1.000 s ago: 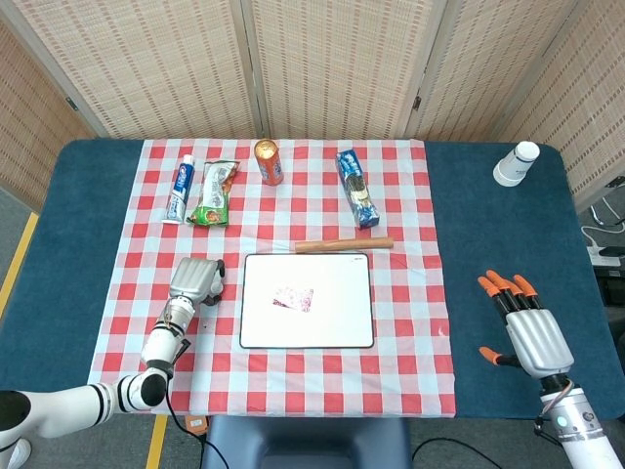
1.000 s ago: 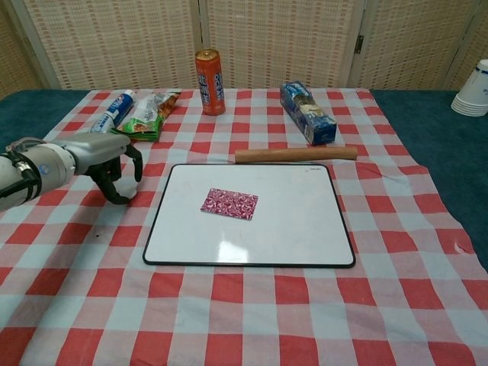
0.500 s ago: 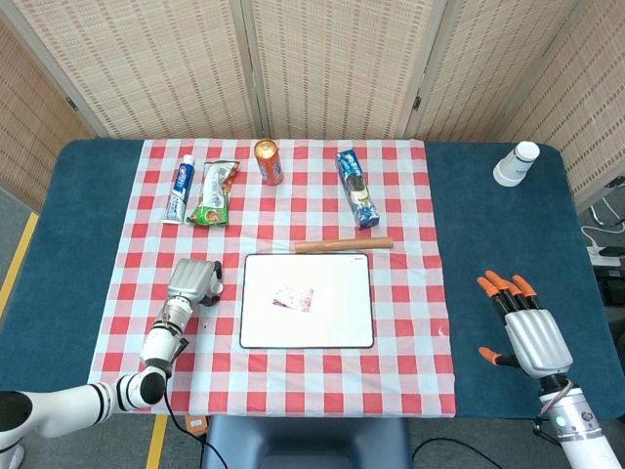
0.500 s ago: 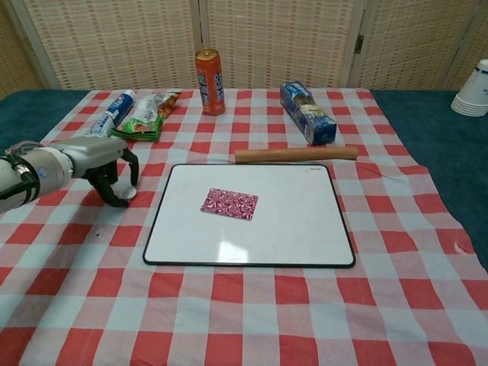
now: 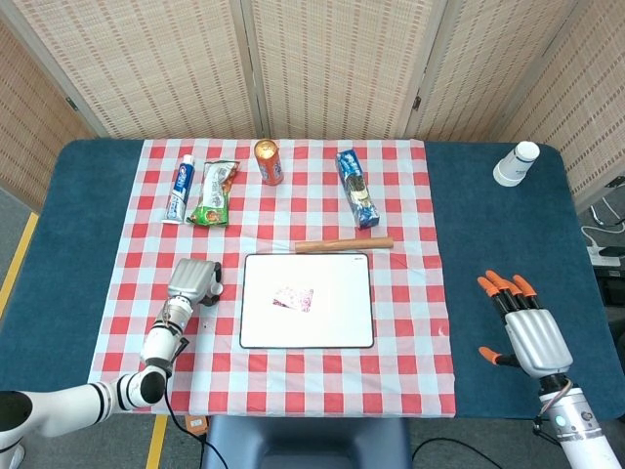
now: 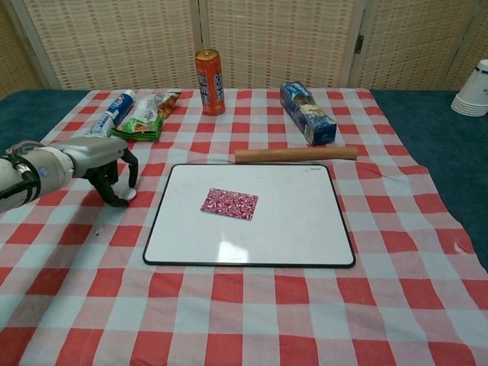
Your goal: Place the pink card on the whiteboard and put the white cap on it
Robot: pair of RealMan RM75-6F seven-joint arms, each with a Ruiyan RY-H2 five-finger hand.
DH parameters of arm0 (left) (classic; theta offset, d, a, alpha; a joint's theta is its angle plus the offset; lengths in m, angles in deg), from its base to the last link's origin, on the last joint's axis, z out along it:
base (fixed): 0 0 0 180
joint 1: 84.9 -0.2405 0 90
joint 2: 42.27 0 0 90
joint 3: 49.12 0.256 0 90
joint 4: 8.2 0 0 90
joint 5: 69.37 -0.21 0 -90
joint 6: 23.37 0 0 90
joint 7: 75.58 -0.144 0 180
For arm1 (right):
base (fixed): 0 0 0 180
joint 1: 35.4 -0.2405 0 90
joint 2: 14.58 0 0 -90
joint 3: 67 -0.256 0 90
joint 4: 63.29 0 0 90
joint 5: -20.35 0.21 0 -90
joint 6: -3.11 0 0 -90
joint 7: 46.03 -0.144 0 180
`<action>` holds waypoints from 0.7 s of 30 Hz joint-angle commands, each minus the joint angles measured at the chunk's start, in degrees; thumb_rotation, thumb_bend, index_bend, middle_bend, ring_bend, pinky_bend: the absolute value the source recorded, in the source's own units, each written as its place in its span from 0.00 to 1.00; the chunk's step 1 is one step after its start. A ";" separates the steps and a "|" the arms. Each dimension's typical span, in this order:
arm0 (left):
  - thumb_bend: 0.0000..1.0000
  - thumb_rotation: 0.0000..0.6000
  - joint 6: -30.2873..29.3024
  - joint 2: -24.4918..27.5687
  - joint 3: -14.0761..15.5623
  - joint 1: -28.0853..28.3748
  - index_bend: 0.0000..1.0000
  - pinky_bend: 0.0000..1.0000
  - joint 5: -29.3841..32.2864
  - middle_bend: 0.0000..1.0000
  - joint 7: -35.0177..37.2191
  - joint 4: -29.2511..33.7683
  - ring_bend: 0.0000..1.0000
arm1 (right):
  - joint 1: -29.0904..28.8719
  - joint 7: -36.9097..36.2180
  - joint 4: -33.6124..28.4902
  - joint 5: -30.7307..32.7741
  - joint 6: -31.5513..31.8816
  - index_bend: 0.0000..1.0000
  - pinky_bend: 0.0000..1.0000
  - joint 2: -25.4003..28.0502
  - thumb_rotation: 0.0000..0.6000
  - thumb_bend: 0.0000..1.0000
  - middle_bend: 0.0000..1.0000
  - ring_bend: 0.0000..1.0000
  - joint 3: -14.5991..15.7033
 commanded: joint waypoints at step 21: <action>0.27 1.00 -1.52 2.77 -1.10 0.60 0.54 1.00 -0.08 0.97 -0.83 4.98 1.00 | -0.13 -0.31 -0.03 -0.12 -0.14 0.00 0.00 0.15 1.00 0.04 0.00 0.00 0.04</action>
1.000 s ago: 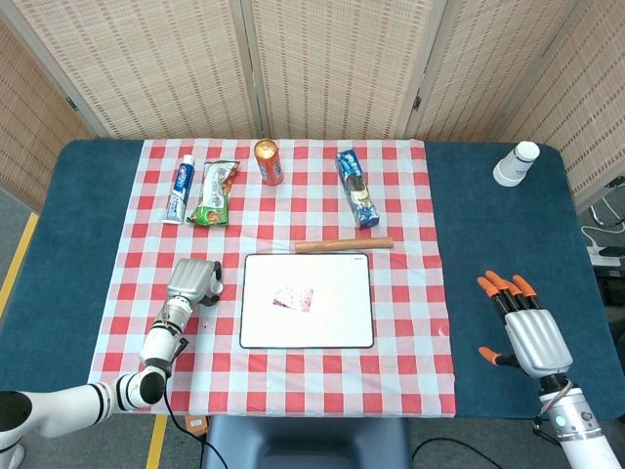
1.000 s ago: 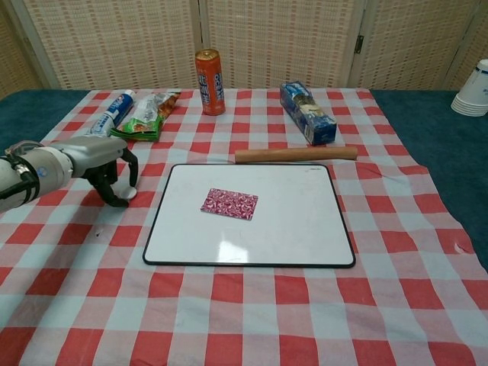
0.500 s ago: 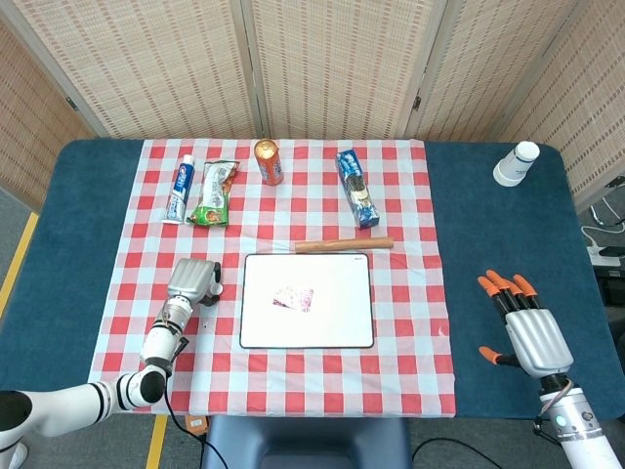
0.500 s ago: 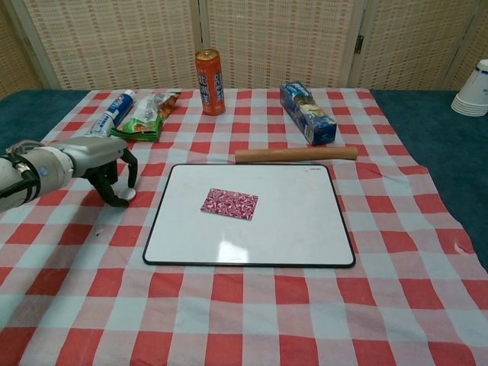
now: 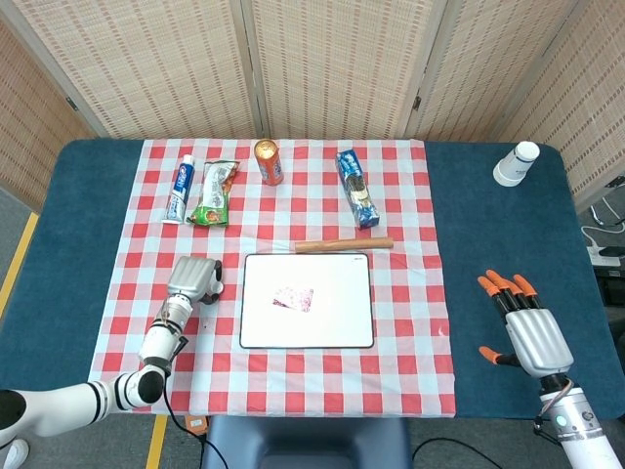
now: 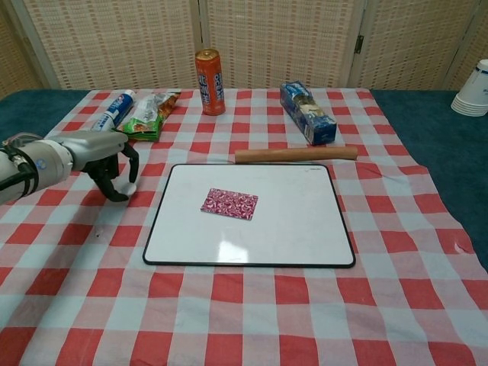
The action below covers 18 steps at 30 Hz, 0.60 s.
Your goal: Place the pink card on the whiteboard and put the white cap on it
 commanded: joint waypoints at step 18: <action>0.27 1.00 -6.71 -5.99 -3.70 9.56 0.54 1.00 4.00 0.97 -12.02 12.47 1.00 | 0.04 -2.19 0.09 -0.70 0.17 0.00 0.00 0.90 1.00 0.04 0.00 0.00 0.17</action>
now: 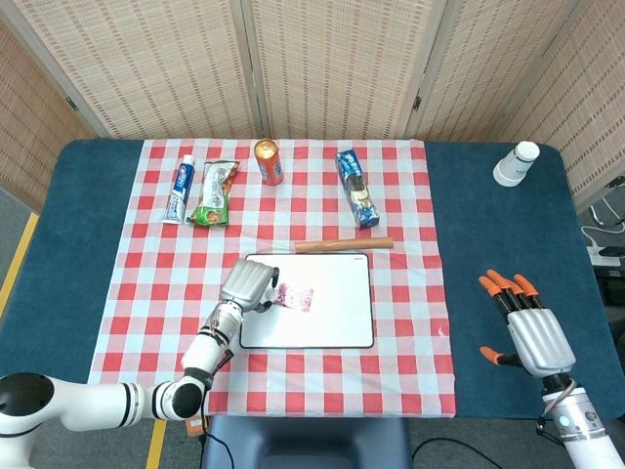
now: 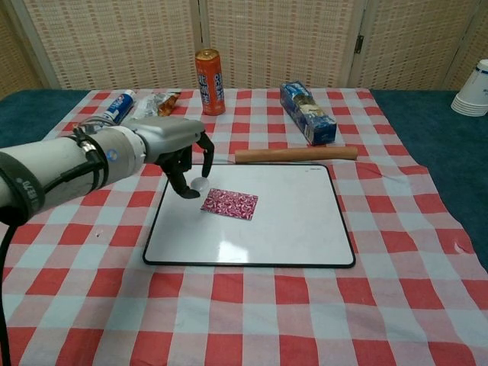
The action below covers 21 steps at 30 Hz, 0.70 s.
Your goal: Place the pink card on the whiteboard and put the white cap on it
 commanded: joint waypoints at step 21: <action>0.27 1.00 2.61 -7.90 -2.52 6.70 0.54 1.00 5.05 0.97 -1.15 -8.66 1.00 | -0.45 -1.79 0.65 0.95 -0.90 0.00 0.00 0.46 1.00 0.04 0.00 0.00 -0.46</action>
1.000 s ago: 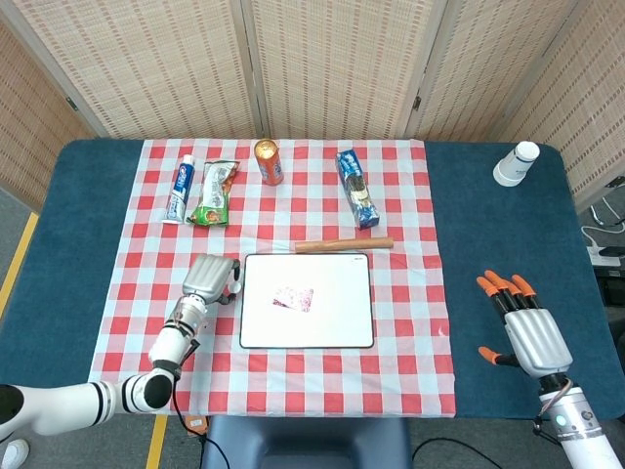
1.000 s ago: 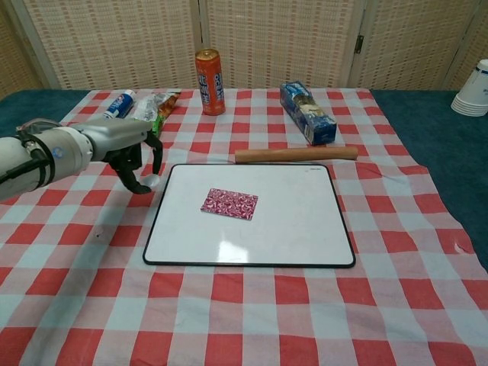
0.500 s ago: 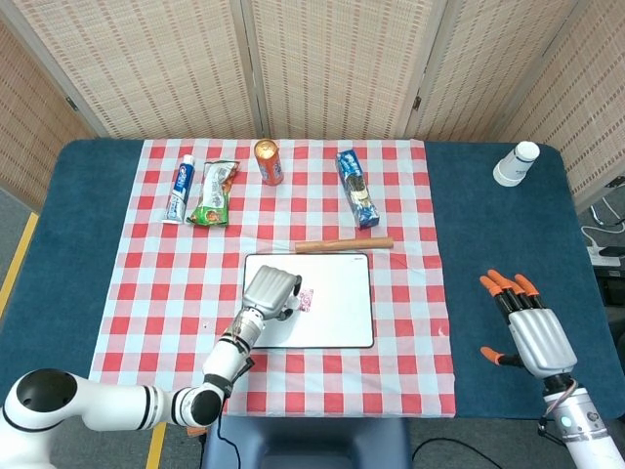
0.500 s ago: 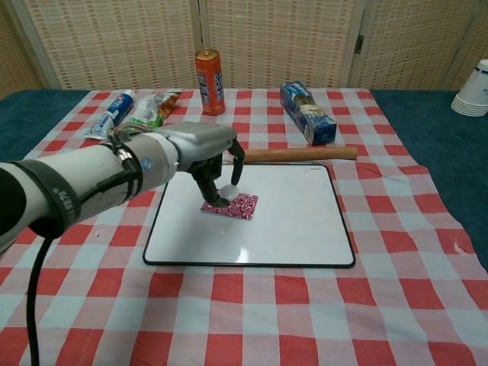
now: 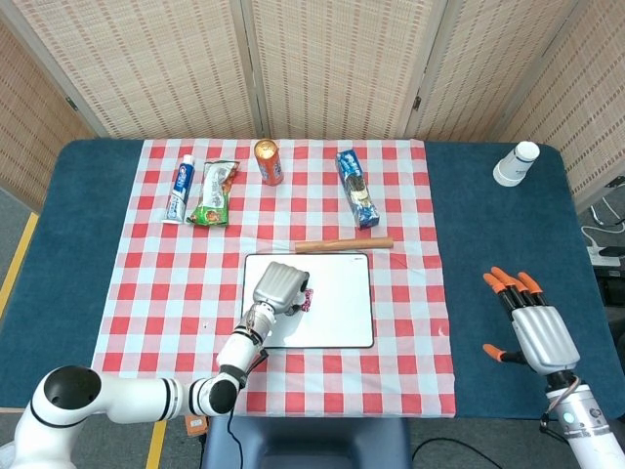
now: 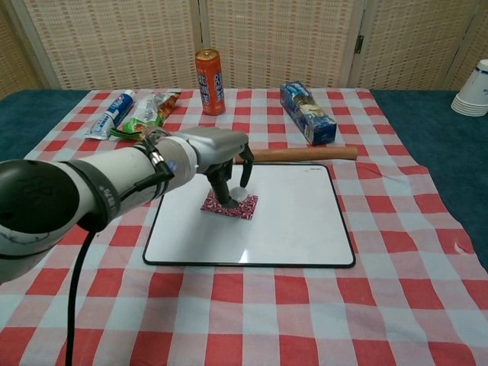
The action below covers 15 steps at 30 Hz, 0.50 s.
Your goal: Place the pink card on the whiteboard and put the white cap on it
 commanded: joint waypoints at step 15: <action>0.27 1.00 2.23 -1.27 -0.42 1.12 0.54 1.00 0.89 0.97 2.55 -4.68 1.00 | -0.15 0.03 0.03 0.67 -0.25 0.00 0.00 -0.06 1.00 0.04 0.00 0.00 -0.26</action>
